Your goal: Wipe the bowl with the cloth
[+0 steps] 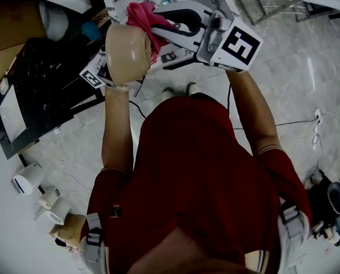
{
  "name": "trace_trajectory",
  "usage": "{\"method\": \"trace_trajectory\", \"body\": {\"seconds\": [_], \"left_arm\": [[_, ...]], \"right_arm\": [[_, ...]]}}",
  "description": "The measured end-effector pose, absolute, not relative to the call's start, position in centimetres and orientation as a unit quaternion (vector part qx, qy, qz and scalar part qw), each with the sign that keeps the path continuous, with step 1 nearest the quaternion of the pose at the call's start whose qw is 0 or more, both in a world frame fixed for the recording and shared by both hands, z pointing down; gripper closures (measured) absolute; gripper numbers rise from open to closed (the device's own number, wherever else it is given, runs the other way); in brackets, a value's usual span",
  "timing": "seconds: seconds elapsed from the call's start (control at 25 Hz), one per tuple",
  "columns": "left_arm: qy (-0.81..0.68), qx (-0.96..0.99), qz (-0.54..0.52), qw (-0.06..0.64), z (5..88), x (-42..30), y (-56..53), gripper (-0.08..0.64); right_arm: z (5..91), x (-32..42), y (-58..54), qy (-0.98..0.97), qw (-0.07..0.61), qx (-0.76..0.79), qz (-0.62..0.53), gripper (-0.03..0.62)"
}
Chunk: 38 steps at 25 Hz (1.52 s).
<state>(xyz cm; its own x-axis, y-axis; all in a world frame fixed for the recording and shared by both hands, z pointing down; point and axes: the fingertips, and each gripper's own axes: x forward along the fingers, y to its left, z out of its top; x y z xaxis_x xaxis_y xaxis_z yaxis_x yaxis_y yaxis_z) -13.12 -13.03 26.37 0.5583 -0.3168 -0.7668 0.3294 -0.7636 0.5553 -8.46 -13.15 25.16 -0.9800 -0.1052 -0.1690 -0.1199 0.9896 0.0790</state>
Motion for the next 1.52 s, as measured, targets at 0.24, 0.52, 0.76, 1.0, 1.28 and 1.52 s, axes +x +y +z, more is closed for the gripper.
{"method": "trace_trajectory", "body": {"seconds": [0.24, 0.52, 0.76, 1.0, 1.28, 1.52], "left_arm": [[-0.005, 0.795, -0.494, 0.353, 26.5, -13.6, -13.6, 0.537], [-0.031, 0.777, -0.512, 0.365, 26.9, -14.0, -14.2, 0.535], [-0.048, 0.762, -0.528, 0.372, 27.1, -14.6, -14.6, 0.535], [-0.065, 0.757, -0.530, 0.377, 27.5, -14.7, -14.8, 0.535], [-0.110, 0.745, -0.535, 0.382, 28.3, -15.1, -15.2, 0.535], [-0.157, 0.731, -0.538, 0.389, 29.3, -15.6, -15.6, 0.535]], "right_arm": [[26.4, -8.7, -13.3, 0.994, 0.068, -0.077, 0.035, 0.525], [27.5, -9.1, -13.0, 0.993, 0.043, -0.097, 0.046, 0.525], [28.5, -9.5, -12.2, 0.993, 0.013, -0.103, 0.063, 0.525], [29.2, -9.5, -11.4, 0.991, -0.014, -0.103, 0.082, 0.525], [30.2, -9.5, -10.2, 0.987, -0.054, -0.100, 0.111, 0.525], [31.0, -9.6, -9.2, 0.984, -0.081, -0.096, 0.126, 0.525]]}}
